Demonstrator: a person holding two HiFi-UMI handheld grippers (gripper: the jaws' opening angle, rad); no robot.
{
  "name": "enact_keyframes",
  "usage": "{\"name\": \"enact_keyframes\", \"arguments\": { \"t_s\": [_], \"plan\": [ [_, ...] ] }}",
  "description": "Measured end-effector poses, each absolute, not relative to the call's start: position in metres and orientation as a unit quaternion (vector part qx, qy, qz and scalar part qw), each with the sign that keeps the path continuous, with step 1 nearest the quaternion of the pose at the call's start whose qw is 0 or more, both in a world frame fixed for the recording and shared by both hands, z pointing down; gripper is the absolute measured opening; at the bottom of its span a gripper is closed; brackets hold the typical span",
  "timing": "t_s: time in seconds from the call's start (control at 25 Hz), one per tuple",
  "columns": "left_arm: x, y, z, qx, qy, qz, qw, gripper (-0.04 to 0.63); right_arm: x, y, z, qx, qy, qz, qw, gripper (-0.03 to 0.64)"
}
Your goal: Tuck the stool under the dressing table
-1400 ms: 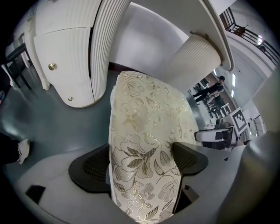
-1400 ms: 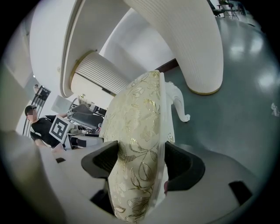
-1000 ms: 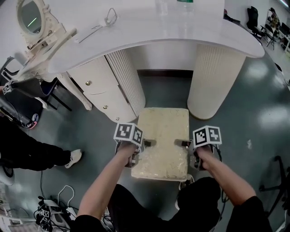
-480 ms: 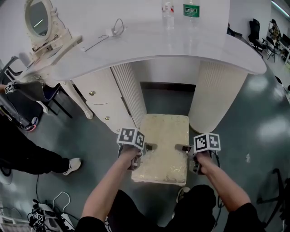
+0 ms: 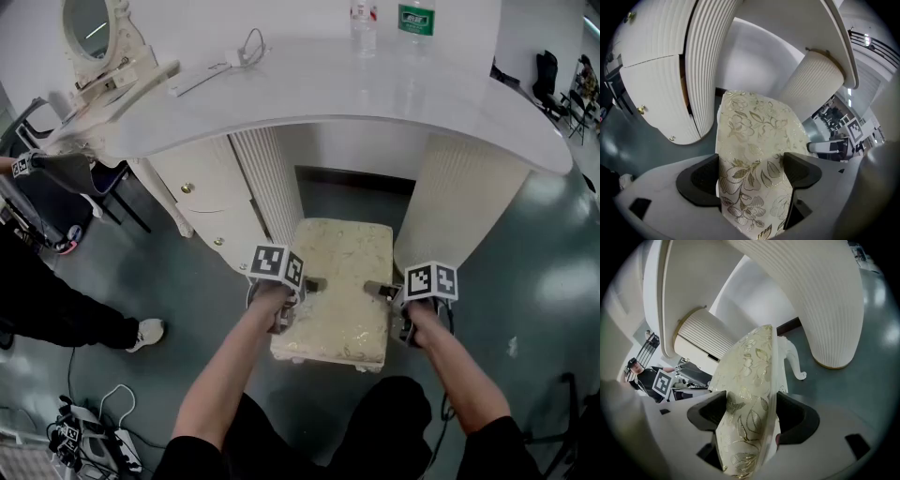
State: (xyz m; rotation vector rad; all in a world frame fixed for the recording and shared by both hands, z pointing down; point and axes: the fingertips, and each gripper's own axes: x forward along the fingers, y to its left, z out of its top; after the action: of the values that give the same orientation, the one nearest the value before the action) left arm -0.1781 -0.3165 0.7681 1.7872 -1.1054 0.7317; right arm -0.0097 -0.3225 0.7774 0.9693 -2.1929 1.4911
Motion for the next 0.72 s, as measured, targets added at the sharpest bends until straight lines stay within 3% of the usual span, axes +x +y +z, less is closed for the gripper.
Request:
{"name": "enact_keyframes", "arguments": {
  "t_s": [0.72],
  "plan": [
    [-0.176, -0.378, 0.766, 0.723, -0.462, 0.288, 0.426, 0.428, -0.008, -0.385, 0.774, 0.342, -0.778, 0.509, 0.140, 0.285]
  ]
}}
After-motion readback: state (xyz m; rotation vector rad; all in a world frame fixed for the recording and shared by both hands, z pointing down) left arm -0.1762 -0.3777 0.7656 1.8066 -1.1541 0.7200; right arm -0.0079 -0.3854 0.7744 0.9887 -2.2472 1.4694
